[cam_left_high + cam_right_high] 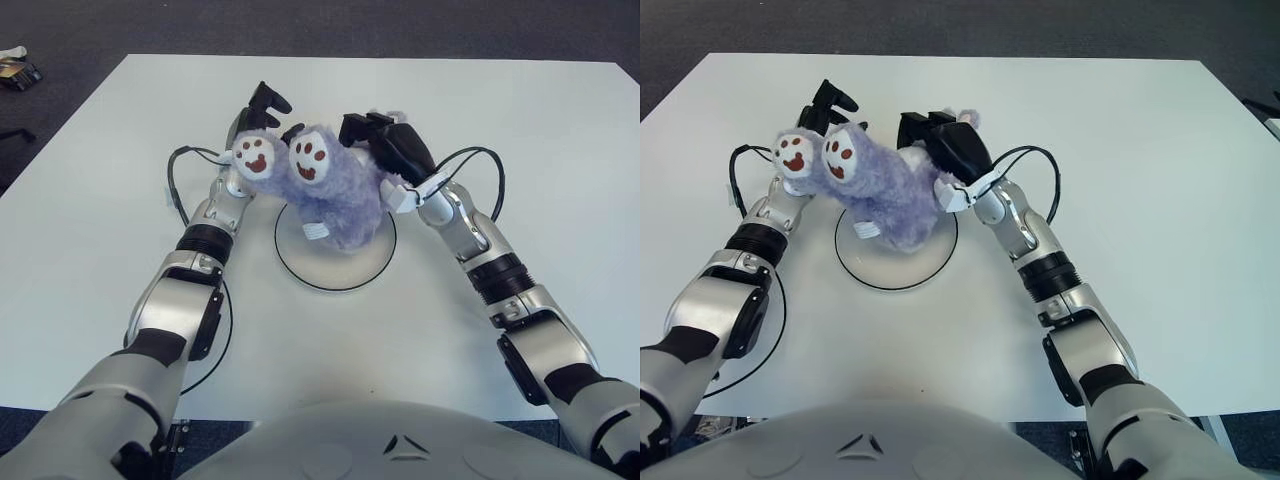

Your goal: Put the doll into the plate.

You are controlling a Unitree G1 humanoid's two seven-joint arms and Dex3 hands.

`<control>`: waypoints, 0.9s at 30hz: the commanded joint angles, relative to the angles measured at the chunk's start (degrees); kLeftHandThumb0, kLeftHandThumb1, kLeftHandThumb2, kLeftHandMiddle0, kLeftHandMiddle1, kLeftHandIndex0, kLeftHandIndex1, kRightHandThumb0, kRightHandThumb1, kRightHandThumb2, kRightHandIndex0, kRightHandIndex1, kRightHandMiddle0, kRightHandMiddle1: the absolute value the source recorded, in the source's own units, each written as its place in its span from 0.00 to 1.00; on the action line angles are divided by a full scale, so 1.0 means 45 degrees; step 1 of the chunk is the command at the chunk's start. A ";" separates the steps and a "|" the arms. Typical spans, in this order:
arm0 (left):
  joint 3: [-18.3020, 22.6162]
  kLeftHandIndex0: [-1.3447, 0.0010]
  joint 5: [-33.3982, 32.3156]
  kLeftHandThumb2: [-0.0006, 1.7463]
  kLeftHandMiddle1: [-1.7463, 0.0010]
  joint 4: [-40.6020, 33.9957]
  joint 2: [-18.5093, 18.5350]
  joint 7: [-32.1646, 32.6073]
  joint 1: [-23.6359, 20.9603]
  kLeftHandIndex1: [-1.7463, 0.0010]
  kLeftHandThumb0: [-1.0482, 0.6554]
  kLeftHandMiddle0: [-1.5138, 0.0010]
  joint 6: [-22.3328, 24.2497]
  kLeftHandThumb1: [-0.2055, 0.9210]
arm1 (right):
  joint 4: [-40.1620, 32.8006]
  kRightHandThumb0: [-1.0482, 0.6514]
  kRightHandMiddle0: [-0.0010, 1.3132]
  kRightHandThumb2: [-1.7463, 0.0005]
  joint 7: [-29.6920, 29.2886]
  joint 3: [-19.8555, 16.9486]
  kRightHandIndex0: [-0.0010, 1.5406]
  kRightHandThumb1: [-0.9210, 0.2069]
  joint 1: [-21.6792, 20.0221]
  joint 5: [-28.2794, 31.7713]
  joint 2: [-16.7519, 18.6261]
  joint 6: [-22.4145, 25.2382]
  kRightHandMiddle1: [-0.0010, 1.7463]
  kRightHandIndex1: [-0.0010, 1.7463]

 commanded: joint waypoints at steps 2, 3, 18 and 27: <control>-0.0003 0.86 -0.0026 0.29 0.14 -0.0129 -0.0019 -0.0075 0.0119 0.00 0.41 0.76 0.0044 1.00 | -0.0622 0.62 0.41 0.14 0.0296 0.0038 0.44 0.68 0.0335 0.0164 -0.0046 -0.0082 1.00 1.00; 0.0002 0.86 -0.0058 0.29 0.14 -0.0137 -0.0023 -0.0133 0.0122 0.00 0.41 0.76 0.0034 1.00 | -0.0707 0.62 0.41 0.14 0.0375 0.0060 0.44 0.67 0.0398 0.0187 -0.0046 -0.0098 1.00 1.00; 0.0085 0.86 -0.0265 0.30 0.11 -0.0142 -0.0086 -0.0603 0.0134 0.00 0.41 0.74 -0.0044 1.00 | -0.1435 0.62 0.43 0.13 0.0879 0.0258 0.45 0.69 0.1087 0.0116 -0.0111 -0.0355 0.99 1.00; 0.0007 0.86 -0.0303 0.30 0.13 -0.0094 -0.0073 -0.0815 0.0132 0.00 0.41 0.76 -0.0023 1.00 | -0.1778 0.62 0.42 0.15 0.0775 0.0424 0.42 0.66 0.1308 -0.0360 -0.0312 -0.0504 0.99 1.00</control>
